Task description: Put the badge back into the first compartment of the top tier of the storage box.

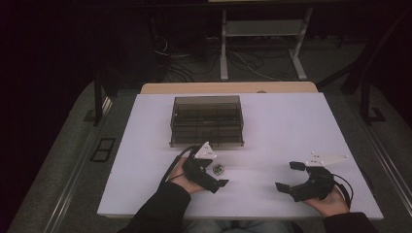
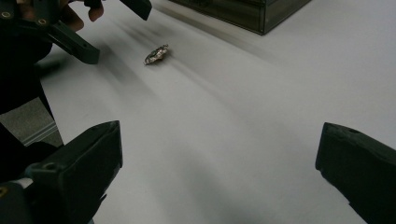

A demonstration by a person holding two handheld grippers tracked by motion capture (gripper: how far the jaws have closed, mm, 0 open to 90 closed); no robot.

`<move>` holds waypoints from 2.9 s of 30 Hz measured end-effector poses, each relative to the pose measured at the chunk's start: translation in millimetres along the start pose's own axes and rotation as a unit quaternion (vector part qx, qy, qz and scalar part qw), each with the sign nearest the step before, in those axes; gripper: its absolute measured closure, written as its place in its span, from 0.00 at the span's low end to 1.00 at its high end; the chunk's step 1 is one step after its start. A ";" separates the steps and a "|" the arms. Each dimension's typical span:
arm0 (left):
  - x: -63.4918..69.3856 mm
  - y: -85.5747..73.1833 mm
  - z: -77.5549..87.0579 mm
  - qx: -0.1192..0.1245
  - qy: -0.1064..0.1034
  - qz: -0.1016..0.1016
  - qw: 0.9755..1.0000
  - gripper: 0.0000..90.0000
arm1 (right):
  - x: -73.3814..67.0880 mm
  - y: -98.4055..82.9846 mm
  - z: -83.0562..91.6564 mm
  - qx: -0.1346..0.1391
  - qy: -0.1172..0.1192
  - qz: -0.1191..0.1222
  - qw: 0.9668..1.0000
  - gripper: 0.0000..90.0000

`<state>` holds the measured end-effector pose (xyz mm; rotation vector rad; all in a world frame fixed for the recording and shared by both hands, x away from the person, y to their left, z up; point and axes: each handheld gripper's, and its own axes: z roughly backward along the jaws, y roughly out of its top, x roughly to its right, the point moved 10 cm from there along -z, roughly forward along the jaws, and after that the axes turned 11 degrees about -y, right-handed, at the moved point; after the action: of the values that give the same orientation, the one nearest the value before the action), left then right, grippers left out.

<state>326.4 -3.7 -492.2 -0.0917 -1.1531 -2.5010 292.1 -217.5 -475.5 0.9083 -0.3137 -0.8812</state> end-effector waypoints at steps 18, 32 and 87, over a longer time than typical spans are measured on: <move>-9.4 -6.8 -18.9 -0.031 0.005 -0.008 0.999 0.00 | -2.7 -1.7 -2.2 -0.007 0.005 0.007 1.000 0.00; -16.6 -12.6 -23.7 -0.046 -0.006 -0.007 0.999 0.07 | -3.0 -2.5 -2.7 -0.009 0.008 0.009 1.000 0.00; -21.4 -9.0 -20.2 -0.035 -0.010 -0.038 0.999 0.63 | -3.7 -6.2 -3.0 -0.017 0.011 0.013 1.000 0.00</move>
<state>344.9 -6.7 -516.6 -0.0941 -1.0951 -2.6128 288.3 -214.9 -481.8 0.8799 -0.2909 -0.8496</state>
